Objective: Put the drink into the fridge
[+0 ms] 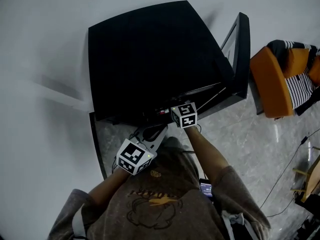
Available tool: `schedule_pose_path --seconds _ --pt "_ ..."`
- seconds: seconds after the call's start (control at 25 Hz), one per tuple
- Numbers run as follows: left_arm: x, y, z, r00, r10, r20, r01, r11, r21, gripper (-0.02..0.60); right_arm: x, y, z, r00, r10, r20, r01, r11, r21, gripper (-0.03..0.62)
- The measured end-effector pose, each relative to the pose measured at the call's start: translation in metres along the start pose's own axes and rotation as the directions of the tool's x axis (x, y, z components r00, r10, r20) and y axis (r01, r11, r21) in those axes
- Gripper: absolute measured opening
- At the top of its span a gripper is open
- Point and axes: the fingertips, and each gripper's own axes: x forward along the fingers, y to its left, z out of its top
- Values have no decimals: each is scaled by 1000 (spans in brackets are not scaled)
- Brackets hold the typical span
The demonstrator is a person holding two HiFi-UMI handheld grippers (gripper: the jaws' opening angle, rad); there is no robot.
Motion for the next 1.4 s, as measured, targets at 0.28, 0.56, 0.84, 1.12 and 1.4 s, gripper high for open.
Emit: schedule_pose_path --seconds 0.28,0.56,0.84,1.12,1.4 --pt "0 4 -13 1000 5 -11 -5 1000 -17 3 19 -5 -8 1000 -6 -5 6 1000 1 314" --pt "2 11 -25 1000 -1 -24 0 1000 -17 3 40 -8 -17 1000 -2 -9 2 1000 4 314" --pt "10 16 -35 999 -11 -30 11 1000 -4 3 52 -14 -22 1000 -16 13 16 1000 6 314" --pt "12 21 -40 999 -6 -33 6 1000 -1 3 59 -18 -27 999 -30 29 30 1000 -3 314" --pt "14 23 -39 1000 -5 -31 5 1000 -1 3 58 -14 -27 999 -24 44 26 999 -27 314"
